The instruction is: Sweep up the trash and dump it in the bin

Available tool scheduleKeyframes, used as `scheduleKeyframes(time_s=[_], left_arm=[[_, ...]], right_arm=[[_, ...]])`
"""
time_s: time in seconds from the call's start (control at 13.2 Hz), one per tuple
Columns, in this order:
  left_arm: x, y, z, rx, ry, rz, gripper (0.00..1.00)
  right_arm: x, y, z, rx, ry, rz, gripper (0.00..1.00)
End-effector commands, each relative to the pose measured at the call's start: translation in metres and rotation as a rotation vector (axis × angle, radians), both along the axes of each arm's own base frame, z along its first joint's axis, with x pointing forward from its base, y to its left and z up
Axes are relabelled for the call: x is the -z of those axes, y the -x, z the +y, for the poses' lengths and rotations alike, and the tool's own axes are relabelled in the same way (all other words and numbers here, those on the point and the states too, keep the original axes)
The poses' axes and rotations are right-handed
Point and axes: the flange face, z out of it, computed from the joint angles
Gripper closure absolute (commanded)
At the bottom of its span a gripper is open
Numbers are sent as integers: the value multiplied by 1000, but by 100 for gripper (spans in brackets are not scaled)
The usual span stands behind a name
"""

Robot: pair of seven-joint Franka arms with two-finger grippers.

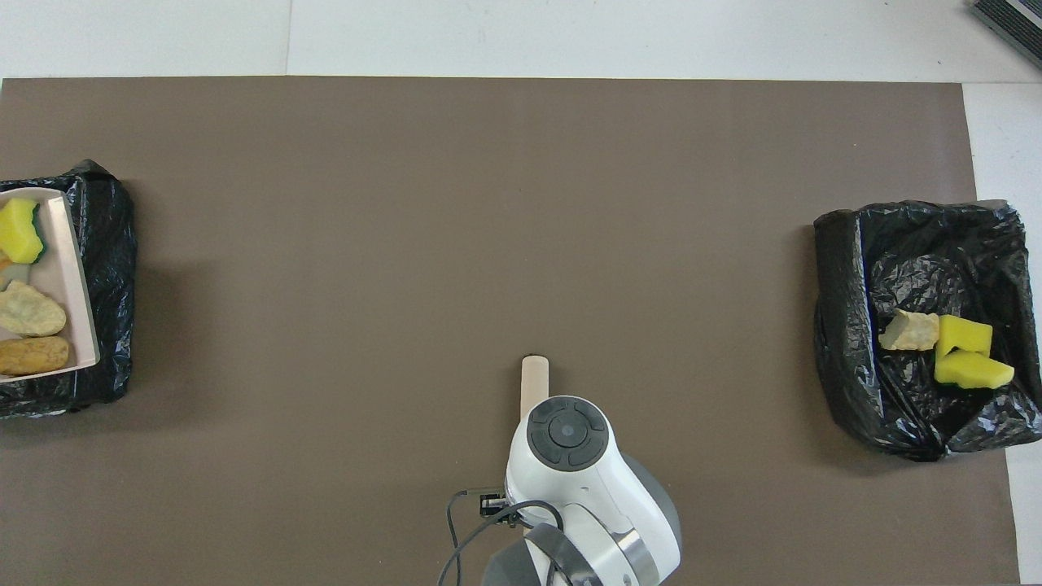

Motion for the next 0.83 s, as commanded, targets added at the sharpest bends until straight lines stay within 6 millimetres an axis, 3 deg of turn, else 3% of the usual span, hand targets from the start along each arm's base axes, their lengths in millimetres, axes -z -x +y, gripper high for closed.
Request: scheduleKeyframes(time_s=[0.0, 0.23, 0.38, 0.61, 0.76], left_arm=[[-12, -22, 18, 45, -111, 47, 100], [-17, -31, 16, 86, -253, 64, 100], [-10, -43, 2, 159, -370, 70, 100], [3, -39, -6, 229, -487, 67, 100], [9, -38, -23, 276, -572, 67, 100]], right_arm=[[5, -18, -5, -48, -32, -20, 0], [-12, -68, -24, -38, -33, -121, 0], [-18, -84, -36, -47, -19, -158, 0], [-30, -115, -69, -52, 30, -262, 0], [-53, -135, -99, -63, 54, -331, 0]])
